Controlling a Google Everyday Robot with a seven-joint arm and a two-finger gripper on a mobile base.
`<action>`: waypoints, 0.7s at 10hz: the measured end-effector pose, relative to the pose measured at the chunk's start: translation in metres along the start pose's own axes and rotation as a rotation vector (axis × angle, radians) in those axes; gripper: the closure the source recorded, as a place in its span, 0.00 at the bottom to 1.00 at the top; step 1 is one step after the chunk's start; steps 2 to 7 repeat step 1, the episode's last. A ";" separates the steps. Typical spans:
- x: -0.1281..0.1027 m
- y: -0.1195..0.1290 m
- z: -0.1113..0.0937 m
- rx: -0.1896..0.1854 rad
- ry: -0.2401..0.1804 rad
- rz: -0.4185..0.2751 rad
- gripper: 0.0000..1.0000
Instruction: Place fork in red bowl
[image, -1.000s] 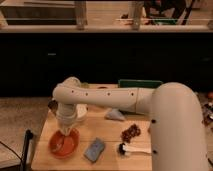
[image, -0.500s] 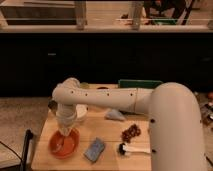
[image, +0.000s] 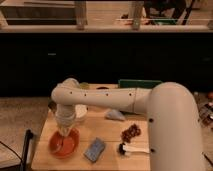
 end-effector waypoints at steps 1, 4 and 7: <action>0.001 -0.001 0.000 0.002 -0.001 -0.003 0.85; 0.001 -0.001 0.000 0.002 -0.001 -0.003 0.85; 0.001 -0.001 0.000 0.002 -0.001 -0.003 0.85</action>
